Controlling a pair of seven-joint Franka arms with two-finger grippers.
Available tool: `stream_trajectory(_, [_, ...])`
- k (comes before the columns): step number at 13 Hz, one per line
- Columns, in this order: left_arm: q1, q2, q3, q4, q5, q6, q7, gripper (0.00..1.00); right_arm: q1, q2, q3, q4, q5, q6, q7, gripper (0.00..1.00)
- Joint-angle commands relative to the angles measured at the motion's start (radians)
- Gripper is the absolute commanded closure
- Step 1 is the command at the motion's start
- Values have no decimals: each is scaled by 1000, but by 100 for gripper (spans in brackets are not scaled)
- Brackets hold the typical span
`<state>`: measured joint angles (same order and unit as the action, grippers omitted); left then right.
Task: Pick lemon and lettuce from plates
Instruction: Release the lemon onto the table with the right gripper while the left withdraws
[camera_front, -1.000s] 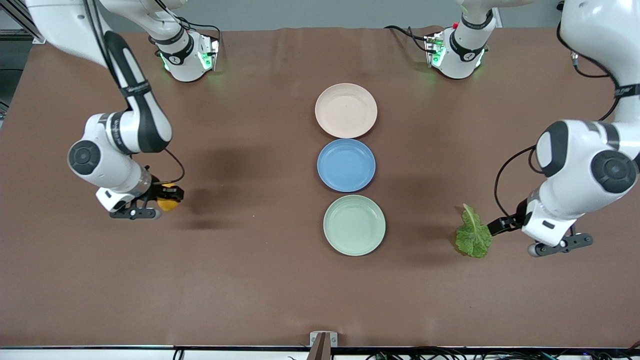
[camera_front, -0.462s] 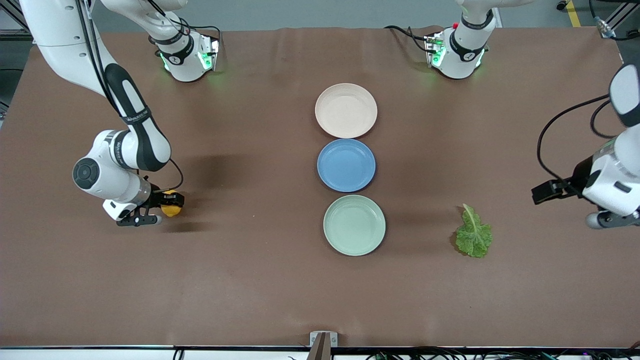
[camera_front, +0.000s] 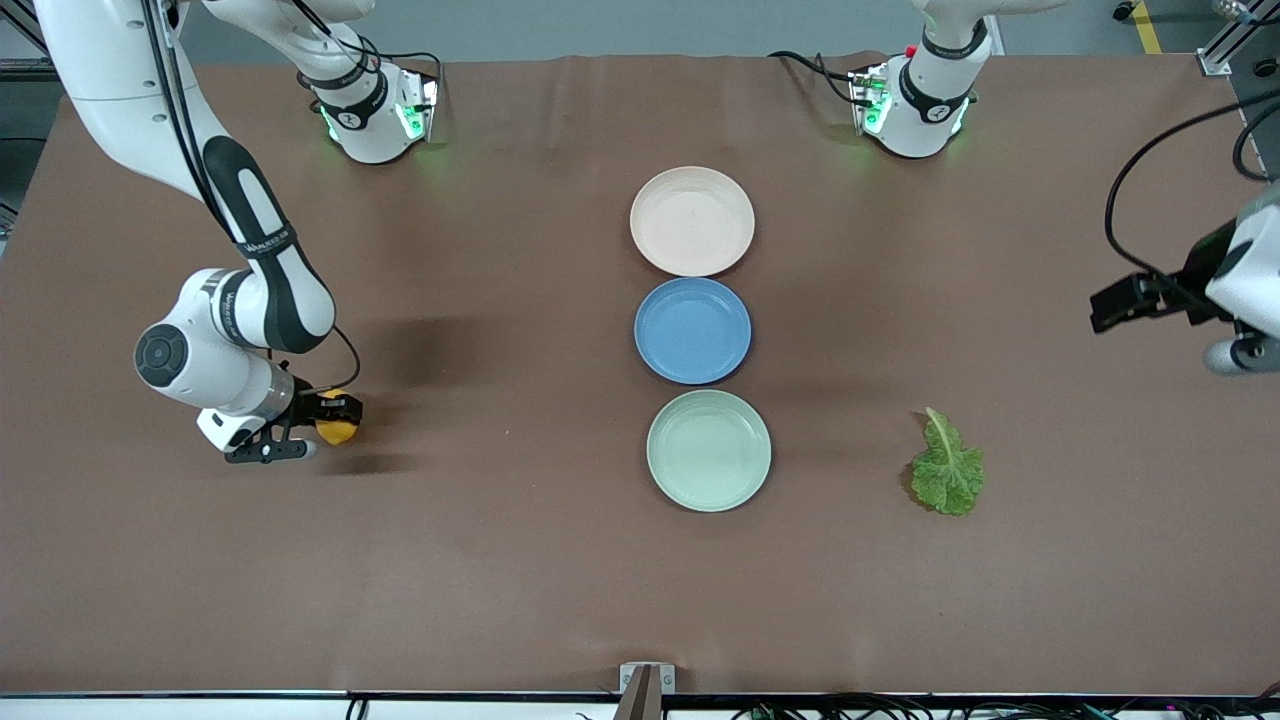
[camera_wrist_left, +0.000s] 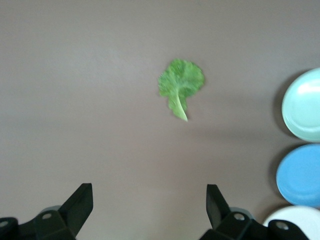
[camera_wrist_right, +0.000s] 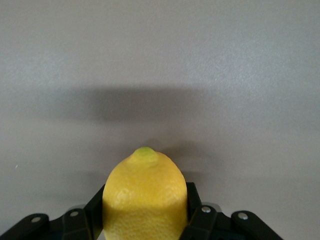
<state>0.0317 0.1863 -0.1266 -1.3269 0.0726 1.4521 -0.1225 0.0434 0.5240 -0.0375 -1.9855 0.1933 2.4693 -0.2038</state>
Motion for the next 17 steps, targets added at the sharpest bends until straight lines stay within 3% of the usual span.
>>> stream_trajectory(1, [4,-144,-1,-162,-31,4,21,0,-23,48,13,59,18,-12,-22,92])
stream_trajectory(2, [5,-175,-1,-205,-34,10,20,0,-23,54,13,59,15,-12,-23,69])
stream_trajectory(3, [5,-203,-2,-245,-36,19,20,0,-23,56,13,60,15,-12,-26,9])
stream_trajectory(4, [5,-230,-8,-286,-36,33,17,0,-23,56,13,62,14,-12,-25,0])
stream_trajectory(5, [5,-255,-22,-319,-37,46,15,0,-22,54,11,76,12,-21,-22,0])
stream_trajectory(8, [4,-271,-24,-324,-36,42,23,0,-13,36,-10,172,3,-223,-16,0])
stream_trajectory(10, [4,-272,-25,-322,-36,40,24,0,-7,-31,-25,201,-2,-328,13,0])
stream_trajectory(14, [5,-266,-25,-313,-37,42,24,0,-5,-168,-21,215,-139,-507,171,0])
stream_trajectory(17, [7,-260,-24,-310,-39,47,23,0,-13,-213,-19,363,-189,-772,173,0])
